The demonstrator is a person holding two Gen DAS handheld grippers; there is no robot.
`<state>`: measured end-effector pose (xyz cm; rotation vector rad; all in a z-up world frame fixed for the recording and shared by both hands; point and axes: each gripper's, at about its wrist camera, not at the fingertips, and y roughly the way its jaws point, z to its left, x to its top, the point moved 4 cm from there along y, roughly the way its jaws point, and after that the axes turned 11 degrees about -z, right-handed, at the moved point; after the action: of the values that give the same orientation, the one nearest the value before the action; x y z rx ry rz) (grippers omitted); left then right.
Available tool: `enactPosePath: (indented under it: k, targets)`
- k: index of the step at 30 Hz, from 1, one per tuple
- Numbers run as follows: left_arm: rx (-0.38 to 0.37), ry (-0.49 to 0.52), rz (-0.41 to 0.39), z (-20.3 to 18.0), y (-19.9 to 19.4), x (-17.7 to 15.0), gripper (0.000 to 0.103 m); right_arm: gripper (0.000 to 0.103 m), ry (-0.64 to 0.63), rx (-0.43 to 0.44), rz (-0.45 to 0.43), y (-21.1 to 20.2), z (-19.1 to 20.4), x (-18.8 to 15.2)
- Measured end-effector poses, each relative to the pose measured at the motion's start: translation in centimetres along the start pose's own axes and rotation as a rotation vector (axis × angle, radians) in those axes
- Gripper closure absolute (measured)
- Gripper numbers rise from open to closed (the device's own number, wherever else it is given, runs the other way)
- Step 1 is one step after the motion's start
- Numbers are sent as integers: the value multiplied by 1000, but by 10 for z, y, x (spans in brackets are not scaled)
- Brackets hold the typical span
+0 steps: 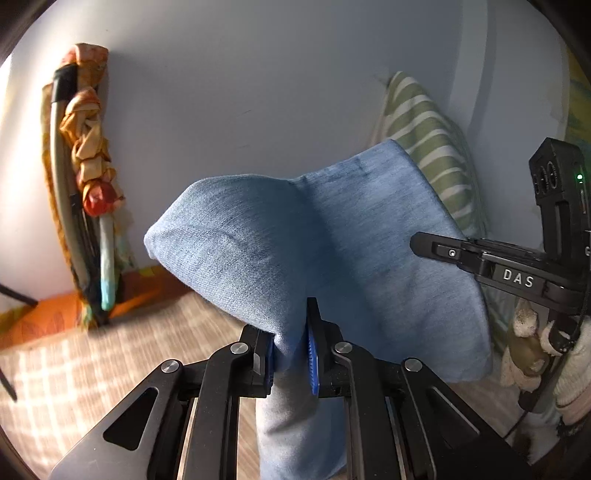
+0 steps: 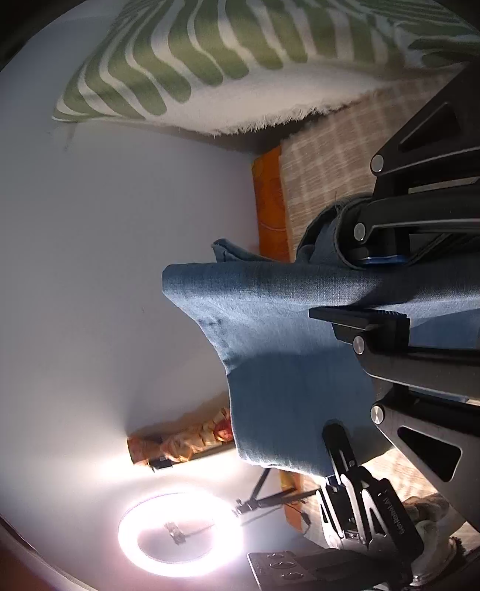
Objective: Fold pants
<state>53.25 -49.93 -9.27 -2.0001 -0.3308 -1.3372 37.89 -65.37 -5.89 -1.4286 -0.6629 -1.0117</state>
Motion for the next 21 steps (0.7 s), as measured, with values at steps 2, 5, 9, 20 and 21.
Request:
enactPosePath:
  k: [2,5,9,20,21]
  targets:
    - [12,6,2,6,14,5,91,87,-2,-7,4,17,-3,3]
    - [28,8,-3,13,31,11,91,87,-9,-14,0,38,-9,5]
    - [42,5,10,21,47,6,91,87,-14,-18,17,67,-19,3]
    - [99,40,47,28,67,-7,86,78,-35,-73,96,113,-30,-15]
    - [102,44,52,26,69,-6,86,74,-39,-84,102,114,-30,-17]
